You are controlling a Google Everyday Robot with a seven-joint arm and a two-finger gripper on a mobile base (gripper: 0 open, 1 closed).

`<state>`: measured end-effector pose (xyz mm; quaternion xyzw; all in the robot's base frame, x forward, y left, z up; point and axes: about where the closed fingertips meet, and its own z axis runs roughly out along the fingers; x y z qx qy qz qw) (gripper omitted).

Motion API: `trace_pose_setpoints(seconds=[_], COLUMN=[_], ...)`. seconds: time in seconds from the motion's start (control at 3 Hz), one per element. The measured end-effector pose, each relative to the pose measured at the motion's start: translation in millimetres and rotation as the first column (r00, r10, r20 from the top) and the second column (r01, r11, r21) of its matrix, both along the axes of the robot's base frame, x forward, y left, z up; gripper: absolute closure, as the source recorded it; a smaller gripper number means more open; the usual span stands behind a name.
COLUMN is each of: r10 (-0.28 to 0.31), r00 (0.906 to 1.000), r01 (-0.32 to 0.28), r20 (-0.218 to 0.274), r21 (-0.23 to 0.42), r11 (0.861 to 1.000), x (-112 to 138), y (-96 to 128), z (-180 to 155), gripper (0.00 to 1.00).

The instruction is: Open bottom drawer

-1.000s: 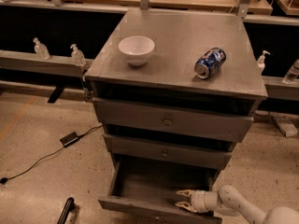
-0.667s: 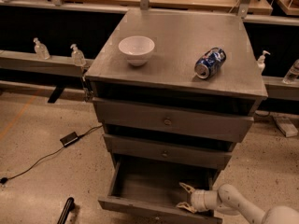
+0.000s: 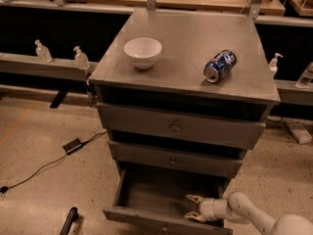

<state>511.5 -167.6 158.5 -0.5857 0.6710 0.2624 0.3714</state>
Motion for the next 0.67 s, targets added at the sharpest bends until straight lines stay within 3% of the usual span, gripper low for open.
trace_pose_setpoints(seconds=[0.33,0.67], r10=[-0.042,-0.131], r00=[0.9976,0.9788], r01=[0.038,0.095], r20=[0.055,0.157], r21=[0.075,0.216], r11=[0.996,0.972], x=[19.7,59.1], y=[-8.4,-26.4], z=[15.0,48.6], gripper=[0.48,0.72])
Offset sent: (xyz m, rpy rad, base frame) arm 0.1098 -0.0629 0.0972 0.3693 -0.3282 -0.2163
